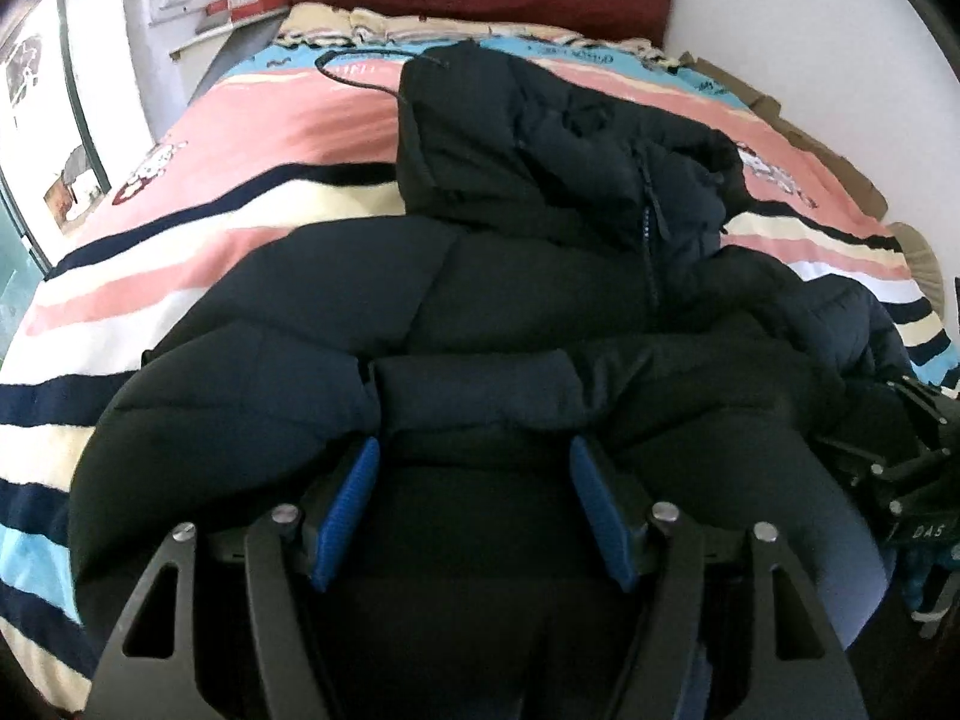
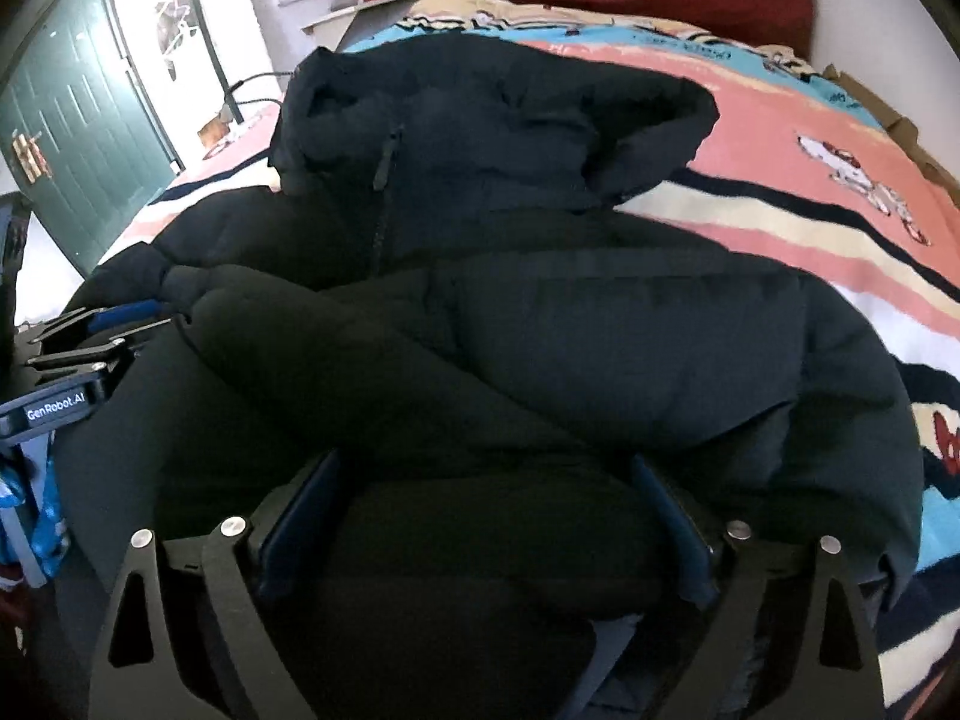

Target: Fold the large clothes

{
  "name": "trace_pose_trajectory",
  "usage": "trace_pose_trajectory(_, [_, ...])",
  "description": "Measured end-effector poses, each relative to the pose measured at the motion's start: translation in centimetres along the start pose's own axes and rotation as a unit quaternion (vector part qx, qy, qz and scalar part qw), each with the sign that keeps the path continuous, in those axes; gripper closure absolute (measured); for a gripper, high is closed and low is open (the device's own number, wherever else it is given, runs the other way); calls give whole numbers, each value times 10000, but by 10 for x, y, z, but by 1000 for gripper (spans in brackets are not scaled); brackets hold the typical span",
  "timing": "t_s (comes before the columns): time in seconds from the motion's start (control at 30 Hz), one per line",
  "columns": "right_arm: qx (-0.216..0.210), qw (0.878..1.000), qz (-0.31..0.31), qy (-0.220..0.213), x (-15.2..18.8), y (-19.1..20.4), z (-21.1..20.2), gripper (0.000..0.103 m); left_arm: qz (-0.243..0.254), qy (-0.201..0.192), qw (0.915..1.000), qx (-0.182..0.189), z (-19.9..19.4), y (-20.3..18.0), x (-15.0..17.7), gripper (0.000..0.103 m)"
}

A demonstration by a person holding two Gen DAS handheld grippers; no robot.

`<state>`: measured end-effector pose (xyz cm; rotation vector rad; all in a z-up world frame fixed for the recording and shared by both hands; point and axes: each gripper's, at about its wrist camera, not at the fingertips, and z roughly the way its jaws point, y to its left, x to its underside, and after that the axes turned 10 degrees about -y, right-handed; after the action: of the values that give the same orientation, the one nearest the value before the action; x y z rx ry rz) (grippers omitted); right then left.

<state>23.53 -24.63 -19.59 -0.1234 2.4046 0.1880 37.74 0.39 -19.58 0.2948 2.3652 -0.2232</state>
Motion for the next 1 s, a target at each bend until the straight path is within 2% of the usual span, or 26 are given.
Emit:
trace_pose_trajectory(0.07, [-137, 9998, 28, 107, -5, -4, -2, 10, -108, 54, 9996, 263, -10, 4, -12, 39])
trace_pose_trajectory(0.13, [-365, 9992, 66, 130, -12, -12, -13, 10, -188, -102, 9979, 605, -27, 7, -26, 39])
trace_pose_trajectory(0.2, [-658, 9977, 129, -73, -30, -28, -29, 10, -127, -329, 9966, 750, -40, 10, -51, 39])
trace_pose_trajectory(0.27, [-712, 9970, 128, -276, -51, -43, -38, 10, -267, -427, 9943, 943, -42, 20, -86, 39])
trace_pose_trajectory(0.4, [-564, 9956, 334, -675, -115, -89, -35, 10, -369, -617, 9933, 900, -22, 34, -158, 38])
trace_pose_trajectory(0.5, [-509, 9942, 520, -788, -167, -118, -11, 9, -746, -405, 9894, 1179, 20, 46, -211, 38])
trace_pose_trajectory(0.6, [-673, 9918, 786, -754, -218, -140, 31, 8, -1012, -238, 9850, 1377, 59, 49, -242, 38])
trace_pose_trajectory(0.67, [-758, 9896, 950, -773, -236, -144, 53, 7, -1016, -74, 9855, 1357, 91, 50, -260, 38])
trace_pose_trajectory(0.77, [-962, 9873, 1093, -633, -261, -146, 99, 7, -994, 246, 9834, 1499, 130, 50, -270, 38])
trace_pose_trajectory(0.87, [-946, 9912, 864, -347, -272, -137, 136, 6, -739, 477, 9850, 1488, 160, 49, -270, 38])
trace_pose_trajectory(1.0, [-842, 9951, 516, -13, -279, -125, 177, 6, -803, 780, 9746, 1941, 190, 48, -267, 38])
